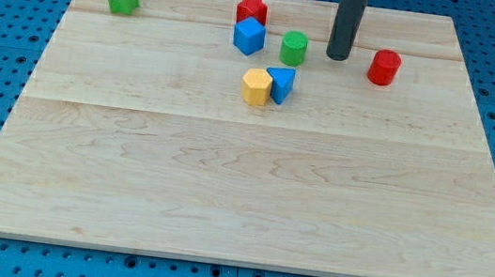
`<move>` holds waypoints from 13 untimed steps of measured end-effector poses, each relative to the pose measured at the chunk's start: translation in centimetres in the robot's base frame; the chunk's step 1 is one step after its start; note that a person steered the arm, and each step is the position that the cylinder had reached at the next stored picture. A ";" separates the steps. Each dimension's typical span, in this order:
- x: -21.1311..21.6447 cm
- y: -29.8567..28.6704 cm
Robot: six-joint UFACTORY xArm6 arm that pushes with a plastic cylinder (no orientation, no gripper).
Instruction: Place the blue cube to the left center of the board
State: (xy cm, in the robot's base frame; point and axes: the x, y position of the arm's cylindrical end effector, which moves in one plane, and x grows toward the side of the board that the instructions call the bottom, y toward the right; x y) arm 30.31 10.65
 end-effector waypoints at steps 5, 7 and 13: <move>-2.0 -8.7; -2.1 -10.8; 4.4 -22.7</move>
State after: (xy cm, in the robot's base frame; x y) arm 34.74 -12.02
